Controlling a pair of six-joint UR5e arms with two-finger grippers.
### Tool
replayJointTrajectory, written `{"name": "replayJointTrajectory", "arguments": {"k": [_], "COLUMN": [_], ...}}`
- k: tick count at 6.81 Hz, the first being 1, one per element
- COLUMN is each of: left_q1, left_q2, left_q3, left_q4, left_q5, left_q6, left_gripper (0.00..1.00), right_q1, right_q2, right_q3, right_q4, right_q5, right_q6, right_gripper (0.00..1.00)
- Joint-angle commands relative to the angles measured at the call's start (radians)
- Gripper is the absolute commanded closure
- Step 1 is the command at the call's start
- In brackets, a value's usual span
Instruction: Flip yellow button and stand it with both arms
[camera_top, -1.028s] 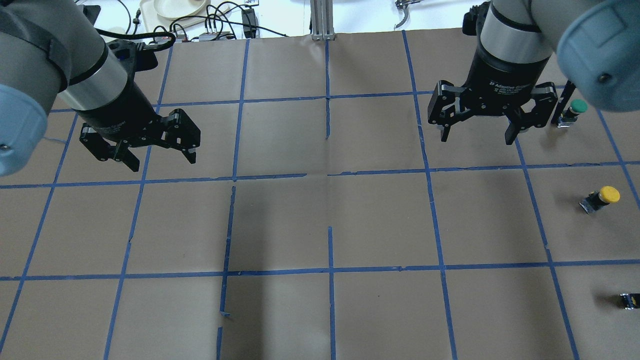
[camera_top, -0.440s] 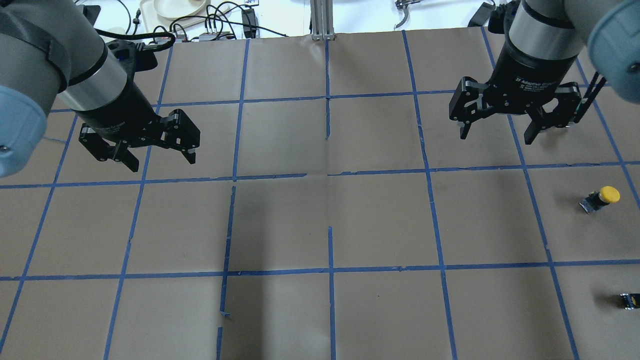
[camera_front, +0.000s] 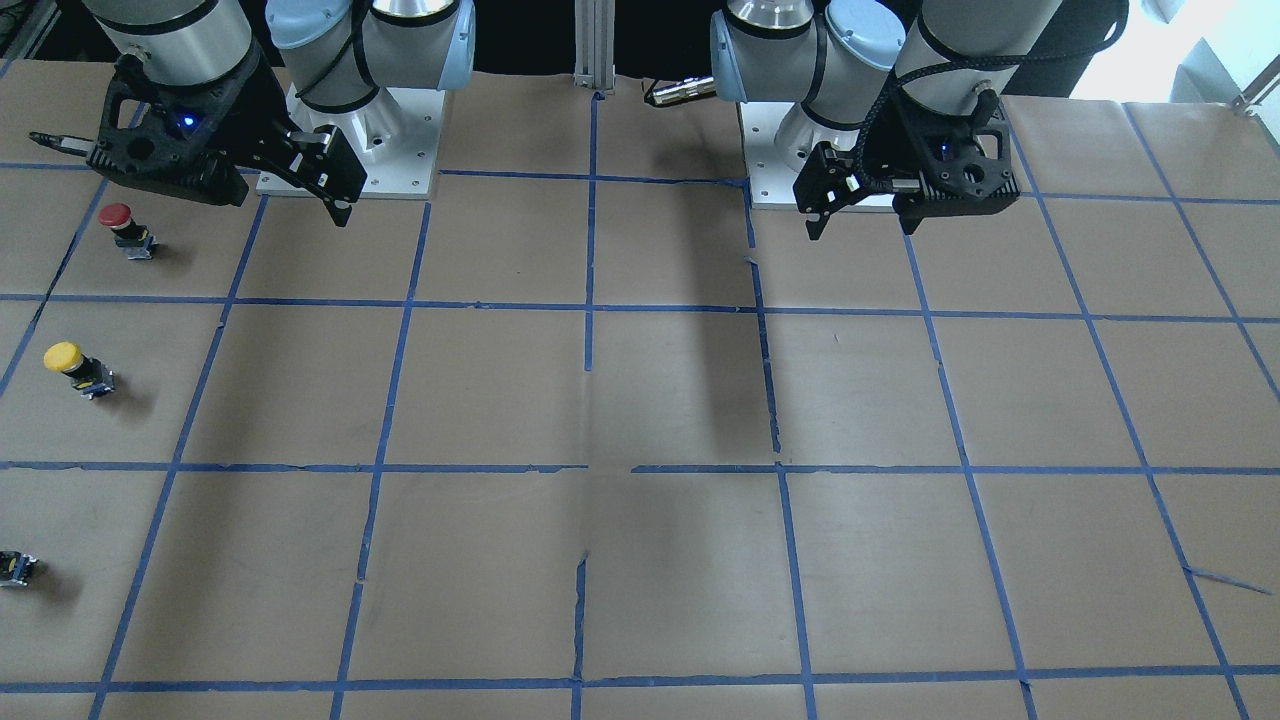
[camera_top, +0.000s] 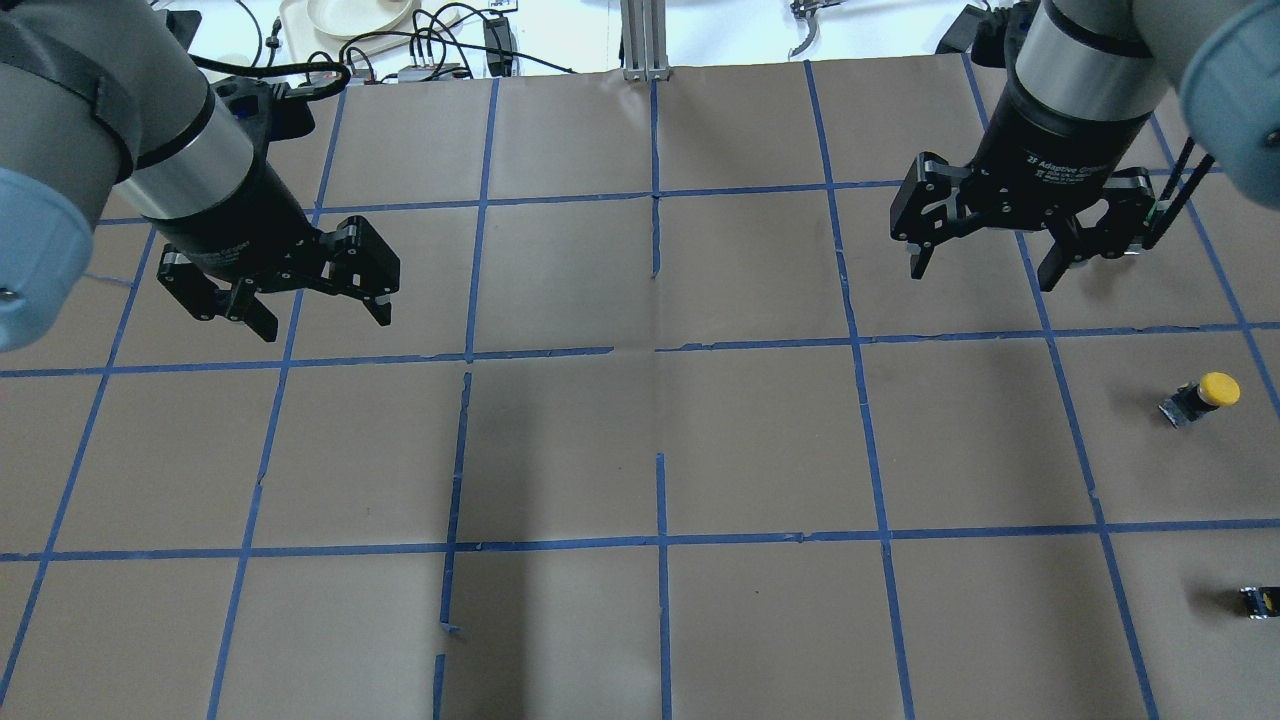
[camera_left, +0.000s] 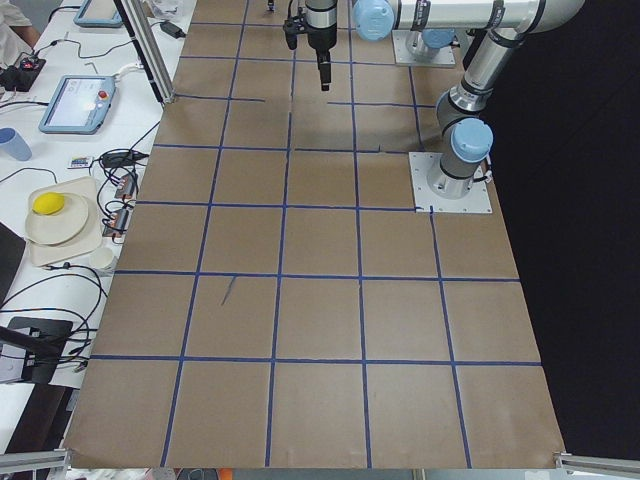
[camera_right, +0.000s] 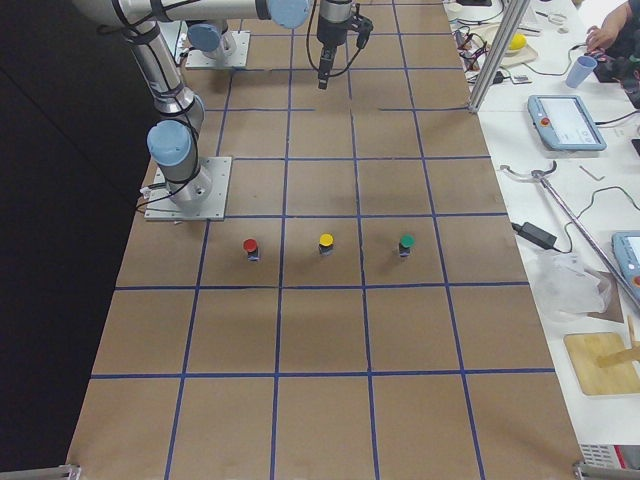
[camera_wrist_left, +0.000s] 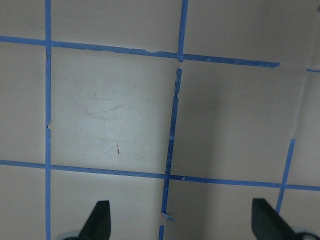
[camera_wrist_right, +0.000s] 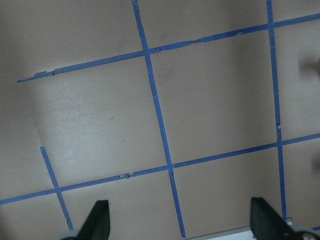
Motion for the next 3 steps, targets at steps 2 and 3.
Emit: {"name": "replayJointTrajectory", "arguments": {"k": [2, 3], "left_q1": [0.000, 0.000], "left_q2": [-0.004, 0.005], "left_q3": [-0.002, -0.005], "left_q4": [0.000, -0.002], "left_q5": [-0.007, 0.002], "left_q6": [-0.003, 0.005], "left_gripper": [0.00, 0.00], "right_q1": [0.000, 0.000], "right_q2": [0.001, 0.001], "right_q3": [-0.001, -0.001], "right_q4": [-0.003, -0.003], "right_q5": [0.005, 0.005], "right_q6": [-0.006, -0.006], "right_gripper": [0.00, 0.00]}}
